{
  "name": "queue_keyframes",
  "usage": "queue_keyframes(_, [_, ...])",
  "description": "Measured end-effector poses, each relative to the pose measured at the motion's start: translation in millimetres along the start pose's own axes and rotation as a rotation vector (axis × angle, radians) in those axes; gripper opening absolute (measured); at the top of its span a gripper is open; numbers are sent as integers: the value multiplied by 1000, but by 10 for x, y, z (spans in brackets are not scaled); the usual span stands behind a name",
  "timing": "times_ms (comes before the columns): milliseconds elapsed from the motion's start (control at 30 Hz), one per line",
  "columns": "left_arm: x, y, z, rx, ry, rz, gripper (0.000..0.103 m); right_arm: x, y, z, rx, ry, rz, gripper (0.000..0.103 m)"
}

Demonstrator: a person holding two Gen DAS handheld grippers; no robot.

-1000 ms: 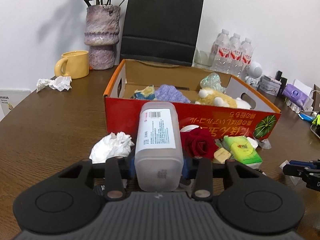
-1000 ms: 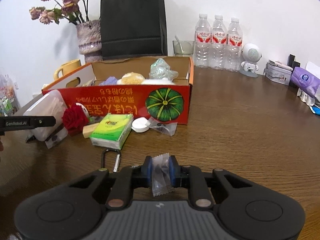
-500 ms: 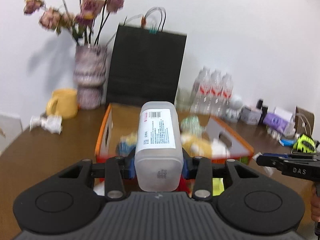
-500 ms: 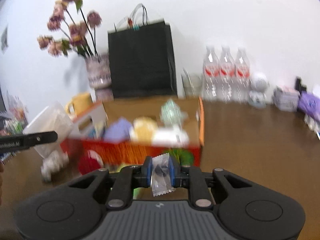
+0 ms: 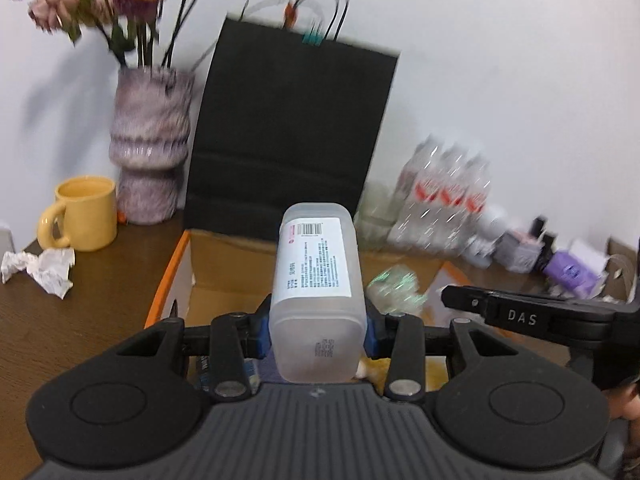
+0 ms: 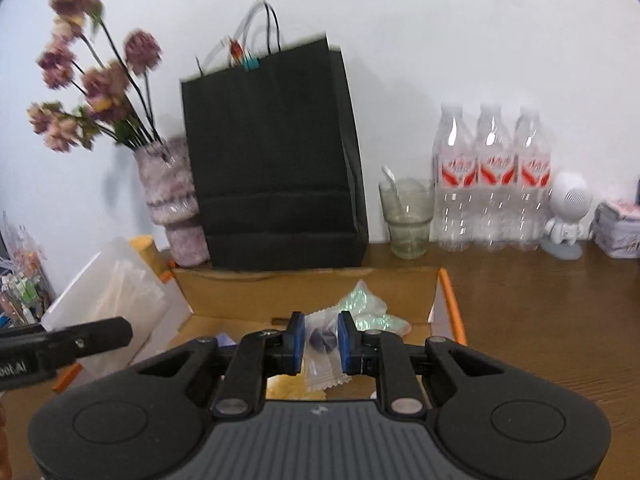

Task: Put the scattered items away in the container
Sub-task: 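Lift the container with left tool while right tool grasps the clear packet, drop both in box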

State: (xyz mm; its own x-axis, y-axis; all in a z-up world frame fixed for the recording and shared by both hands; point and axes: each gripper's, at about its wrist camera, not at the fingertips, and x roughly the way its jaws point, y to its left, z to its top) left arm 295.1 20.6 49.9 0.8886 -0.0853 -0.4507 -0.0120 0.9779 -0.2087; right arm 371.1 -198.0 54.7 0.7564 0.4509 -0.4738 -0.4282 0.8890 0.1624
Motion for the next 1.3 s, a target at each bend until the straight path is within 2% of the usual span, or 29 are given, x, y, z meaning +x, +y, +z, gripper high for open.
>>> queue_keyframes(200, [323, 65, -68, 16, 76, 72, 41, 307, -30, -95, -39, 88, -21, 17])
queue_keyframes(267, [372, 73, -88, 19, 92, 90, 41, 323, -32, -100, -43, 93, -16, 24])
queue_keyframes(300, [358, 64, -106, 21, 90, 95, 45, 319, -30, -102, -45, 92, -14, 31])
queue_keyframes(333, [341, 60, -112, 22, 88, 99, 55, 313, -25, -103, -48, 90, -6, 54])
queue_keyframes(367, [319, 62, -110, 20, 84, 102, 61, 288, -19, -97, -49, 84, 2, 75])
queue_keyframes(433, [258, 59, -84, 27, 56, 106, 78, 230, 13, -104, -69, 56, 19, 83])
queue_keyframes(533, [152, 26, -47, 50, 25, 112, 92, 156, 75, -87, -96, 40, 21, 85])
queue_keyframes(600, [83, 22, -32, 56, 8, 109, 98, 113, 106, -80, -98, 29, 21, 88])
queue_keyframes(733, [-6, 25, -8, 56, -11, 108, 100, 82, 126, -76, -104, 43, 56, 90])
queue_keyframes(900, [-91, 59, -12, 43, -16, 108, 102, -10, 141, -65, -99, 29, 77, 97])
queue_keyframes(967, [-128, 62, -25, 41, -19, 105, 103, -48, 146, -72, -86, 21, 85, 103])
queue_keyframes(1300, [-296, 53, -120, 42, -2, 98, 103, -172, 173, -150, -63, 56, 90, 103])
